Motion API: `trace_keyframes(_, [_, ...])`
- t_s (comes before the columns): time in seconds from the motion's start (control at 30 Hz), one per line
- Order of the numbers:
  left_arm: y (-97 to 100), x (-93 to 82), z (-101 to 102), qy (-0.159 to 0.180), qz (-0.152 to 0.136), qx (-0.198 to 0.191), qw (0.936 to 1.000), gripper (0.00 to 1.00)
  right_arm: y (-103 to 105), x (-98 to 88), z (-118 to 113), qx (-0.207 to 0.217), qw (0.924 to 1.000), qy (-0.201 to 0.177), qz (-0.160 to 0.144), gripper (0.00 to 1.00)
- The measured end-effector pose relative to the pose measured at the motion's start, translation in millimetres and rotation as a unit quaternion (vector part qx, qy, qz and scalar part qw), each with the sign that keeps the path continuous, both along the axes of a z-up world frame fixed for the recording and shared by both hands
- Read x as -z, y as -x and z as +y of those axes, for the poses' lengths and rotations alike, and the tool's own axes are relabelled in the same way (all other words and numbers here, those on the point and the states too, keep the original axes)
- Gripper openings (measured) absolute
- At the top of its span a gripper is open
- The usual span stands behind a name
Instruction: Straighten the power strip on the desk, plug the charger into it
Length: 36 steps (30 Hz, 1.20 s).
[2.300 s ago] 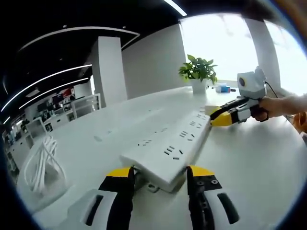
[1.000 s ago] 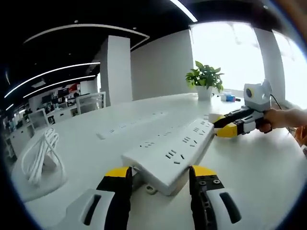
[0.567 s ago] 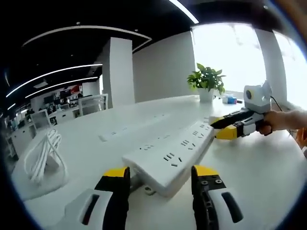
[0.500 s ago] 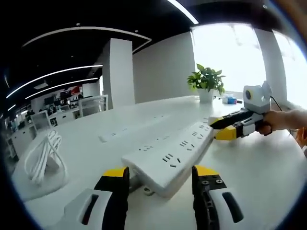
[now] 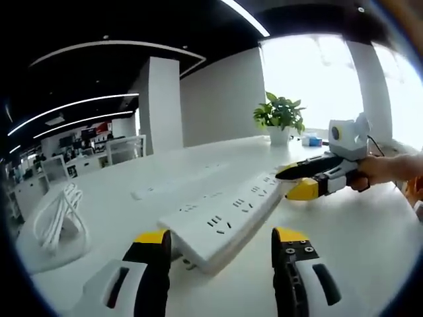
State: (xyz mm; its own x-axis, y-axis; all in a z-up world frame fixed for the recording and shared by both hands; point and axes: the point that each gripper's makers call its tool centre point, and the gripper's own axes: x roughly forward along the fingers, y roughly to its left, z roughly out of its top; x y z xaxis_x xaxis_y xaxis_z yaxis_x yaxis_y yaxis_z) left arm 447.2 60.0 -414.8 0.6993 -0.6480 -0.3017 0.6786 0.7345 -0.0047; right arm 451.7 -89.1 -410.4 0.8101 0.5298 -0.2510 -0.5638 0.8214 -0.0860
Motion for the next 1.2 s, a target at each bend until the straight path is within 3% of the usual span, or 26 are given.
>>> trace_keyframes(0.47, [17.2,-2.1,-15.5,-0.015,-0.026,0.015,0.9994,0.75,2.3,-4.0,7.2,-0.018,0.9998,-0.001,-0.010,0.56])
trace_keyframes(0.97, [29.2,-21.0,-29.1,0.003,-0.049,0.014,0.9987,0.88,7.7,-13.0,13.0,-0.024,0.9994,-0.021,-0.015,0.72])
trace_keyframes(1.2, [33.2,-30.1,-32.2,0.012,-0.056,0.013,0.9983,0.87,12.3,-16.5,16.7,-0.028,0.9991,-0.029,-0.015,0.76])
